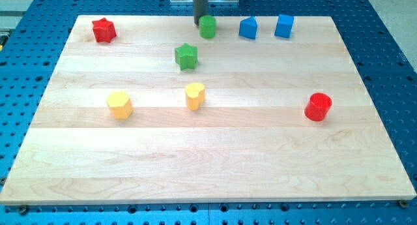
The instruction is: Place the blue triangle right to the green star
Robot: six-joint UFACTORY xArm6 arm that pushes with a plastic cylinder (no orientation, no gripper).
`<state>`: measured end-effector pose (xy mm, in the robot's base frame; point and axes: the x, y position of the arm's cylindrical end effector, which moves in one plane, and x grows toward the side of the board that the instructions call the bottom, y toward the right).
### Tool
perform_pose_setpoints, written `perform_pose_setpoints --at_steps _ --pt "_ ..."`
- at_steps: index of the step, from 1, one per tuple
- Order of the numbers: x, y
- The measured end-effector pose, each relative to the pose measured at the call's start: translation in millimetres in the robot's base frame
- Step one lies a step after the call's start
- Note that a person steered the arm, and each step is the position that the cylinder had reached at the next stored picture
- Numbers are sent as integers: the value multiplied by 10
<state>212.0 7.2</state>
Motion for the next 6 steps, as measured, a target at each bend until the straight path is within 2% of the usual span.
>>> perform_pose_setpoints --at_steps 2,4,6 --pt "-155 937" --pt "895 954" --pt "20 1302"
